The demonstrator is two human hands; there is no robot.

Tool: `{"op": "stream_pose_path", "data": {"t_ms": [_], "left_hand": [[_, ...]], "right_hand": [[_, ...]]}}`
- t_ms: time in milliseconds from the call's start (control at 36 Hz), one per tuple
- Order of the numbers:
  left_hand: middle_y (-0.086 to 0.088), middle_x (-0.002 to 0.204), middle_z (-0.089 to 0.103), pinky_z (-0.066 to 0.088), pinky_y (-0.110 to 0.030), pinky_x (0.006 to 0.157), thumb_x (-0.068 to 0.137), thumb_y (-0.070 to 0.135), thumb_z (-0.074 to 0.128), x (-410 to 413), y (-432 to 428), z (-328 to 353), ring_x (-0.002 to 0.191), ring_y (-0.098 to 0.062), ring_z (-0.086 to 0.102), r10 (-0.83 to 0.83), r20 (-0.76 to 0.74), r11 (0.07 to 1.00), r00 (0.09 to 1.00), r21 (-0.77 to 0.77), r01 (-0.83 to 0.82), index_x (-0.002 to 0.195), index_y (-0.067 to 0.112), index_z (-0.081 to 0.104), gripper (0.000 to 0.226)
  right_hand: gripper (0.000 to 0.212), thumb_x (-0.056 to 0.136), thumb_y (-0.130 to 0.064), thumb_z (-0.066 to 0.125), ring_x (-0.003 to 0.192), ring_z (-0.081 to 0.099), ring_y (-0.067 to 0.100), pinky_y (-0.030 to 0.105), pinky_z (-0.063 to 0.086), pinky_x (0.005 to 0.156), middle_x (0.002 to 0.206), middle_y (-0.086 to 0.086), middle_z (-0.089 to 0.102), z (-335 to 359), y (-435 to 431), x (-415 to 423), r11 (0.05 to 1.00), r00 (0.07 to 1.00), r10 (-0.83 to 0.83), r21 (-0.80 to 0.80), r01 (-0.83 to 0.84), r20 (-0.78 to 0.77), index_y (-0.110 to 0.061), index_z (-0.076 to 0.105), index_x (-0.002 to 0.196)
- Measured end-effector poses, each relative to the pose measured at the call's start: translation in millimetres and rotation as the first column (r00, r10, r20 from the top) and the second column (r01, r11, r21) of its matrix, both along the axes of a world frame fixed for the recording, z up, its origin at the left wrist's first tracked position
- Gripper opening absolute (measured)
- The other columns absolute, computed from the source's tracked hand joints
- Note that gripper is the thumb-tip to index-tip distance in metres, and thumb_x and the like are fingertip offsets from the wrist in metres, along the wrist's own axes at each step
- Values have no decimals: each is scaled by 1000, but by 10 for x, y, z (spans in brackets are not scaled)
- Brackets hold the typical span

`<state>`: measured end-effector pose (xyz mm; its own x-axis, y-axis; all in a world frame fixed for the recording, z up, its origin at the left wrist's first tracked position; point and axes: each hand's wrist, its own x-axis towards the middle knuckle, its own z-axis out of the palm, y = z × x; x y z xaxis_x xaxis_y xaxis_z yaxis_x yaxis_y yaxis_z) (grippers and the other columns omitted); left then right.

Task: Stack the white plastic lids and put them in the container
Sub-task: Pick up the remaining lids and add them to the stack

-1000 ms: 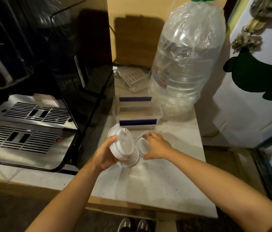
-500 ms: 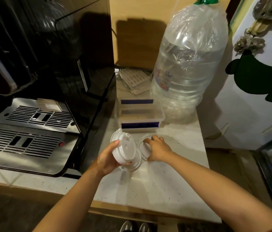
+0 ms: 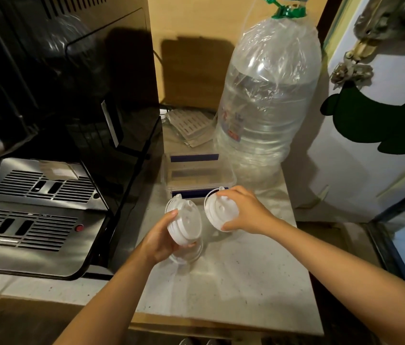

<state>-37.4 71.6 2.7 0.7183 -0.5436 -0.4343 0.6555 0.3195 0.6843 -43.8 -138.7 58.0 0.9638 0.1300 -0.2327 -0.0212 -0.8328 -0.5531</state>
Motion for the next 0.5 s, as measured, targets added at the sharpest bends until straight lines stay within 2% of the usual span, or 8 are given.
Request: {"op": "stream_pose_path", "data": {"t_ms": [111,194,278,361,500], "left_hand": [[-13,100,58,58,-35,57,22,53,86,52,-40,27,91,-31,56,-32,38,999,999,-9,33,104,22,58,92],[-10,95,63,57,-35,57,24,55,85,88,-66,42,88,-29,58,-43,80,998,996,-32,45,94,25,67,78],[-4,88,70,54,-33,57,29,58,83,115,-95,75,81,-23,62,-71,145,995,987,-53,80,90,29,71,69],[-3,86,74,56,-32,56,30,61,82,132,-106,94,76,-19,68,-91,174,993,981,-65,103,96,26,67,76],[-4,89,74,58,-34,58,32,62,81,157,-112,131,80,-20,69,-98,191,991,977,-76,114,103,22,62,84]], "right_hand": [[79,64,-22,81,119,39,18,29,37,95,132,-2,38,153,24,-18,993,998,5,115,-13,65,-30,42,132],[79,64,-21,82,111,39,10,25,35,91,123,-7,37,248,55,-25,985,994,40,165,-57,102,-30,42,131],[79,62,-22,83,112,40,10,28,40,94,121,-11,36,279,105,-23,973,992,70,214,-93,109,-31,44,130],[78,62,-23,83,117,42,14,34,43,100,122,-11,37,257,155,-21,966,988,108,225,-130,110,-33,44,129],[77,63,-22,82,121,40,16,39,42,103,125,-9,37,199,223,-15,954,982,152,242,-176,114,-32,44,129]]}}
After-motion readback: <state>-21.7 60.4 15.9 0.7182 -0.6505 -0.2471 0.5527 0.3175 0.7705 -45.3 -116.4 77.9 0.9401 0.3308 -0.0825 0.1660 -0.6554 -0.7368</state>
